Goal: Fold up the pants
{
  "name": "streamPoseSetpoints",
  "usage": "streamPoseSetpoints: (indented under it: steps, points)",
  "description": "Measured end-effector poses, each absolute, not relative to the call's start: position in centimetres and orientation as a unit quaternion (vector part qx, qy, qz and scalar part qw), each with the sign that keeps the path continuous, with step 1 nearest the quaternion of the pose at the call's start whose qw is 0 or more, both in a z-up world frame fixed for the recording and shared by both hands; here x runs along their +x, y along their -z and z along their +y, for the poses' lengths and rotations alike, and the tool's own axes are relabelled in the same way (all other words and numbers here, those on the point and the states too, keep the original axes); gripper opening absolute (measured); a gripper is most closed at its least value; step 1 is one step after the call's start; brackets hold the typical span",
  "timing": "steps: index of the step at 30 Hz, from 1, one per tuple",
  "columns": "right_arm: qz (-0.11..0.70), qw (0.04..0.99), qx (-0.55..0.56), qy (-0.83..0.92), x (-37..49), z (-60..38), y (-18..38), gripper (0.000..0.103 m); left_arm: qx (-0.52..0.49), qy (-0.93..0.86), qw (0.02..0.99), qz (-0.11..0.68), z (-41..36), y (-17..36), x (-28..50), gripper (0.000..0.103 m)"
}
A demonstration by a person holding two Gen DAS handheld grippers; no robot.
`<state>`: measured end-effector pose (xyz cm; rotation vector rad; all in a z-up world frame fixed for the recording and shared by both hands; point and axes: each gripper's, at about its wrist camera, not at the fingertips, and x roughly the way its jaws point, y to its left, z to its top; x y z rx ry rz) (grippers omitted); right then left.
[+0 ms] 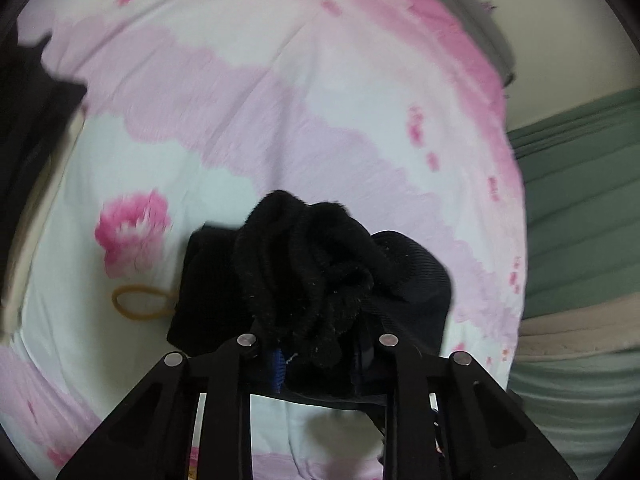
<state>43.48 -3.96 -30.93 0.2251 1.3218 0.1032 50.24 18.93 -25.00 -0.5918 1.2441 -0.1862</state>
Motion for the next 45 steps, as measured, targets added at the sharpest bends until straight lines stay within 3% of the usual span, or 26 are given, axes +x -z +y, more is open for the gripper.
streamPoseSetpoints:
  steps: [6,21,27,33,36,38,45]
  points:
    - [0.582,0.806,0.102,-0.024,43.7,-5.1,29.1,0.077,-0.251,0.122,0.793,0.541,19.4,21.7,49.4,0.024]
    - [0.578,0.815,-0.023,-0.035,42.6,-6.9,28.7,0.077,-0.242,0.098,0.747,0.611,19.3,30.0,48.4,0.024]
    - [0.603,0.797,0.02,-0.032,42.2,-7.5,30.3,0.077,-0.201,0.12,0.745,0.625,18.9,31.3,49.0,0.025]
    - [0.613,0.789,0.029,-0.026,42.0,-7.4,31.2,0.077,-0.136,0.137,0.753,0.63,18.8,31.8,49.6,0.037]
    - [0.618,0.785,0.028,-0.024,42.0,-7.2,31.6,0.077,-0.095,0.138,0.759,0.63,18.7,31.8,49.7,0.05]
    - [0.62,0.783,0.027,-0.024,41.9,-7.1,31.7,0.077,-0.082,0.127,0.761,0.631,19.0,31.9,49.8,0.064]
    - [0.652,0.757,0.039,-0.018,41.4,-7.0,30.2,0.077,-0.105,0.137,0.756,0.632,19.8,32.3,50.0,0.067]
